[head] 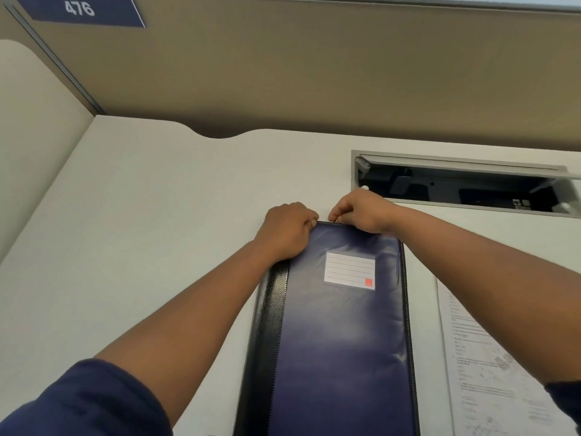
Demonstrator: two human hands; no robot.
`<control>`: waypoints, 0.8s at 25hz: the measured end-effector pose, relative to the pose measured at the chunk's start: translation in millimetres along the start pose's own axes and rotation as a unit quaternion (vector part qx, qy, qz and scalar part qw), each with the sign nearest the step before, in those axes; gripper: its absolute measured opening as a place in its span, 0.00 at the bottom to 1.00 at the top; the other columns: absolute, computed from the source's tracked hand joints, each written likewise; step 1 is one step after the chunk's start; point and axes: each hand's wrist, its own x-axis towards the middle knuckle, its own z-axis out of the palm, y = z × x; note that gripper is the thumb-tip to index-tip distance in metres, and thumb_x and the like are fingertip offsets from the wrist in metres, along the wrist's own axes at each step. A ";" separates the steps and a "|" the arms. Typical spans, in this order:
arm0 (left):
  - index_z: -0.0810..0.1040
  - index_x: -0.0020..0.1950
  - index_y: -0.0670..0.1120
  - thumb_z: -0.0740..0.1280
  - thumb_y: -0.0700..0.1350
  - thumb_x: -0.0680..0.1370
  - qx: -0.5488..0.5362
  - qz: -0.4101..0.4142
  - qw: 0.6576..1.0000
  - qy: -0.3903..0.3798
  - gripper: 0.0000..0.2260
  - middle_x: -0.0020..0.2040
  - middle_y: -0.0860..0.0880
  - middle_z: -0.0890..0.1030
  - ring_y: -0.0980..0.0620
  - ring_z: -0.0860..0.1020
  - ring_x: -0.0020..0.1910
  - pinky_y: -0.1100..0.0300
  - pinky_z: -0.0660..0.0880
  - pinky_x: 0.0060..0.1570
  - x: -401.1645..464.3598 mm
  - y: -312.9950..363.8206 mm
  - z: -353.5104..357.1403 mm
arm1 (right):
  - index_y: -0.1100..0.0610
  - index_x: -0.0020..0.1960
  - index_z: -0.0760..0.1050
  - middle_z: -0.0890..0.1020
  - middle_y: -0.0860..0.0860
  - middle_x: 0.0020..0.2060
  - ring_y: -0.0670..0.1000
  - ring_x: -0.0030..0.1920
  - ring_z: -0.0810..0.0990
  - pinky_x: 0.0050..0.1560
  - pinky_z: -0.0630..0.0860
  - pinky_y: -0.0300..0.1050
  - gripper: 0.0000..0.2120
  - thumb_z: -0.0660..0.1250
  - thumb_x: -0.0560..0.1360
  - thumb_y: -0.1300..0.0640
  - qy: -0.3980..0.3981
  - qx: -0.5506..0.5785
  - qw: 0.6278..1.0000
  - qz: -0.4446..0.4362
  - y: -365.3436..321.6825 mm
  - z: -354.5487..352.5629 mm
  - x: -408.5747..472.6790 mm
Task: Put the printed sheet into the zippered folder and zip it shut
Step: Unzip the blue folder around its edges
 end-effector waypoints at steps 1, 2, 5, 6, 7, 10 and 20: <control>0.83 0.55 0.52 0.62 0.48 0.82 -0.020 -0.010 1.000 -0.017 0.09 0.55 0.49 0.82 0.45 0.78 0.57 0.50 0.72 0.56 4.3 1.9 0.1 | 0.53 0.52 0.86 0.85 0.44 0.43 0.46 0.48 0.82 0.55 0.77 0.41 0.09 0.70 0.77 0.63 -0.005 -0.021 1.000 -0.019 -0.3 -1.1 1.6; 0.83 0.54 0.53 0.64 0.49 0.81 -0.042 -0.028 0.998 -0.024 0.08 0.55 0.50 0.82 0.46 0.78 0.57 0.50 0.72 0.56 7.3 2.4 0.6 | 0.53 0.52 0.86 0.85 0.44 0.42 0.46 0.47 0.83 0.55 0.77 0.42 0.09 0.70 0.77 0.63 -0.006 -0.036 0.999 -0.035 -0.2 -1.6 3.3; 0.83 0.51 0.55 0.67 0.47 0.80 -0.087 -0.066 0.994 -0.010 0.05 0.54 0.53 0.83 0.48 0.77 0.56 0.51 0.70 0.57 11.8 2.7 3.3 | 0.53 0.49 0.86 0.84 0.44 0.40 0.46 0.45 0.83 0.54 0.77 0.42 0.08 0.71 0.76 0.64 0.010 -0.055 0.997 -0.059 6.7 -0.2 6.9; 0.83 0.49 0.54 0.68 0.46 0.79 -0.104 -0.069 0.992 -0.007 0.05 0.53 0.53 0.83 0.48 0.77 0.56 0.51 0.71 0.58 12.5 3.3 2.9 | 0.54 0.49 0.86 0.84 0.45 0.40 0.47 0.45 0.82 0.54 0.78 0.43 0.07 0.72 0.76 0.64 0.022 -0.057 0.996 -0.062 11.0 0.9 6.5; 0.83 0.48 0.53 0.68 0.45 0.79 -0.120 -0.068 0.990 -0.007 0.05 0.52 0.53 0.83 0.48 0.78 0.56 0.51 0.71 0.59 12.7 3.4 2.0 | 0.54 0.49 0.86 0.84 0.45 0.40 0.48 0.45 0.82 0.54 0.78 0.44 0.07 0.72 0.76 0.64 0.036 -0.057 0.996 -0.063 16.1 1.7 5.4; 0.84 0.48 0.51 0.68 0.43 0.79 -0.146 -0.063 0.987 -0.006 0.05 0.52 0.52 0.84 0.48 0.78 0.56 0.50 0.71 0.61 11.5 0.6 -0.3 | 0.53 0.48 0.87 0.85 0.47 0.42 0.49 0.46 0.81 0.55 0.77 0.43 0.08 0.72 0.76 0.64 0.072 -0.050 0.995 -0.054 33.3 0.8 -0.6; 0.84 0.51 0.51 0.68 0.43 0.80 -0.155 -0.065 0.986 -0.003 0.05 0.50 0.55 0.81 0.50 0.77 0.57 0.52 0.69 0.62 8.3 -8.3 2.8 | 0.57 0.46 0.86 0.85 0.48 0.42 0.40 0.42 0.79 0.42 0.68 0.23 0.09 0.70 0.77 0.67 0.138 -0.010 0.990 0.009 95.3 -19.0 -55.8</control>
